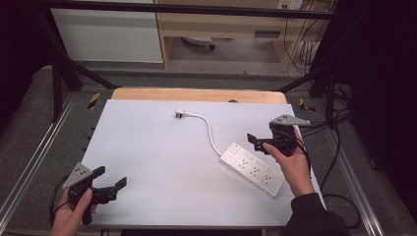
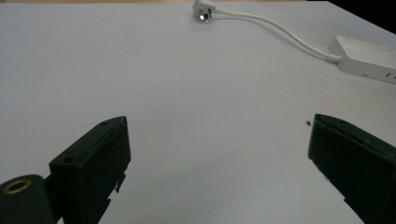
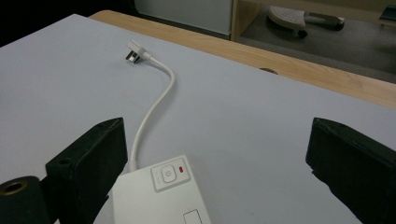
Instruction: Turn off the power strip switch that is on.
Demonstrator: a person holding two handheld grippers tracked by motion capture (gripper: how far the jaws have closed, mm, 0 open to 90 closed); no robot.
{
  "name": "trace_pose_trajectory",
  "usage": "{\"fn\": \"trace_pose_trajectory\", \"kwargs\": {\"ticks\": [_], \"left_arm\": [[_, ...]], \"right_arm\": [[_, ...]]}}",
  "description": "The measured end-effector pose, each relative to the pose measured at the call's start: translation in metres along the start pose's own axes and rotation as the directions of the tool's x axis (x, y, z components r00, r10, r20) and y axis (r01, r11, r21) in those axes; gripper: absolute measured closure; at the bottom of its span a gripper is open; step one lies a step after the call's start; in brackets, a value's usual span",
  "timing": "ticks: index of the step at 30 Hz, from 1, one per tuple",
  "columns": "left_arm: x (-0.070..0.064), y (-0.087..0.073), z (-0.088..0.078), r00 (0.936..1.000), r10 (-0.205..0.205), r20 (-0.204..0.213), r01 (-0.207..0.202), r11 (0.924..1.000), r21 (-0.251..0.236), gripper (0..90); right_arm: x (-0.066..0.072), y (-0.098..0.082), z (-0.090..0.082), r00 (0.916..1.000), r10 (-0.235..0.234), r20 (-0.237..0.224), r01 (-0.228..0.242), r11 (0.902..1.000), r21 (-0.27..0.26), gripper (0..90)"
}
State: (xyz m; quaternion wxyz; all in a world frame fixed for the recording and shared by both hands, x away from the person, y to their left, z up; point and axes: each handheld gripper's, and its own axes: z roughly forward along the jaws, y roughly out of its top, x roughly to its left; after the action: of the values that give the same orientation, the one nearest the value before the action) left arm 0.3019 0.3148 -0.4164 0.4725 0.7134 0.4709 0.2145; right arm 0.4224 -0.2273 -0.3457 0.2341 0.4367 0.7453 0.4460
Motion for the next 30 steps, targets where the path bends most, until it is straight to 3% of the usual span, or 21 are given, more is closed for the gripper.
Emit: {"fn": "trace_pose_trajectory", "kwargs": {"ticks": [18, 30], "left_arm": [[0.000, 0.000, 0.000, 1.0000, 0.005, 0.001, -0.005, 1.0000, 0.001, 5.6], [0.000, 0.000, 0.000, 1.0000, 0.005, 0.002, -0.005, 1.0000, 0.002, 5.6]], "right_arm": [[0.004, 0.009, 0.013, 0.9997, 0.001, -0.023, -0.001, 0.9999, -0.011, 21.0], [0.008, 0.009, 0.020, 0.9992, -0.023, -0.034, 0.022, 0.9994, -0.026, 52.2]]}}
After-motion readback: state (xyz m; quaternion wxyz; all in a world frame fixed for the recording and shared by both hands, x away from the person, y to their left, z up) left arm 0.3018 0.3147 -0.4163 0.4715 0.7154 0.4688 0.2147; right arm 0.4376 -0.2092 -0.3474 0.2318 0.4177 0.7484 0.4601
